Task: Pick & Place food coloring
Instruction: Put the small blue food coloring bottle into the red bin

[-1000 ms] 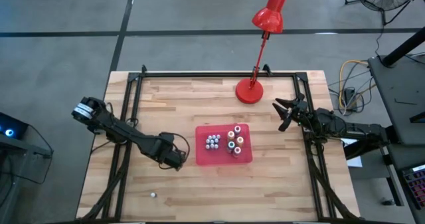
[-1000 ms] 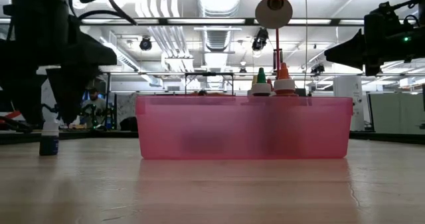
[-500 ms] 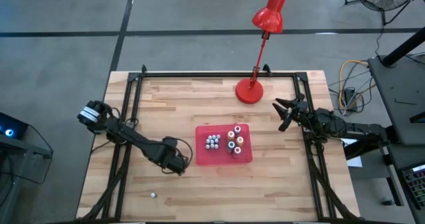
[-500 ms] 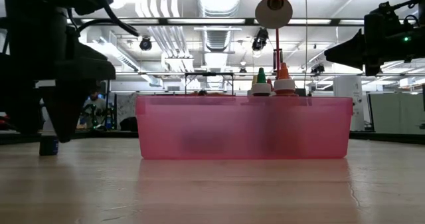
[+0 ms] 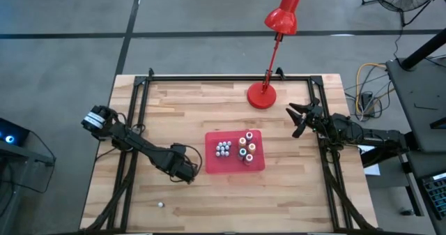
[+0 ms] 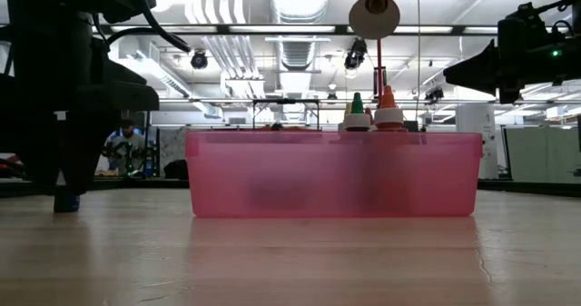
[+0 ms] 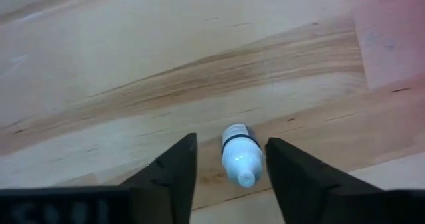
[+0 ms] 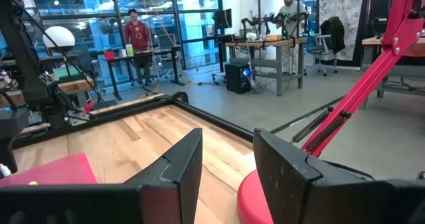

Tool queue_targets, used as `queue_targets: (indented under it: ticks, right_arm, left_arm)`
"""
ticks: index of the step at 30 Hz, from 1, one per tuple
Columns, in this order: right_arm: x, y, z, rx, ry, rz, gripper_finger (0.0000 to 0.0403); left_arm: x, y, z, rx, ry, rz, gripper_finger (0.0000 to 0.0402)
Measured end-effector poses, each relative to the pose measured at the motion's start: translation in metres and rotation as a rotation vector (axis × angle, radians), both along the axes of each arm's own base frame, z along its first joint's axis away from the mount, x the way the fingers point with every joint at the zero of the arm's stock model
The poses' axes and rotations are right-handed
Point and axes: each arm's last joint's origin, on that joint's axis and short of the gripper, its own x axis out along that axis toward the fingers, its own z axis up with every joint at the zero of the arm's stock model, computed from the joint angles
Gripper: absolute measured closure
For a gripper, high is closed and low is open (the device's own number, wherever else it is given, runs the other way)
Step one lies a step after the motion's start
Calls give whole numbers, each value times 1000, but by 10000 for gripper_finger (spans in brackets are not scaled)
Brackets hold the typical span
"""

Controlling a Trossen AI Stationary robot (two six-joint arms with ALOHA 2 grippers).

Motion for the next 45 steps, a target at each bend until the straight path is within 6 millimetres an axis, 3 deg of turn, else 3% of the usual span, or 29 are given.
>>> queue_targets:
  ticks: [12, 21, 28, 37, 45]
  right_arm:
    - [0, 0, 0, 0, 0, 0, 275]
    - [0, 0, 0, 0, 0, 0, 275]
    - [0, 0, 0, 0, 0, 0, 275]
    - [0, 0, 0, 0, 0, 0, 275]
    - [0, 0, 0, 0, 0, 0, 275]
  left_arm:
    - [0, 0, 0, -7, 8, -25, 353]
    - [6, 0, 20, -12, -30, -74, 359]
    - [12, 6, 63, 46, -67, -191, 360]
    - [24, 14, 131, 114, -130, -377, 360]
    - [36, 17, 171, 152, -153, -368, 360]
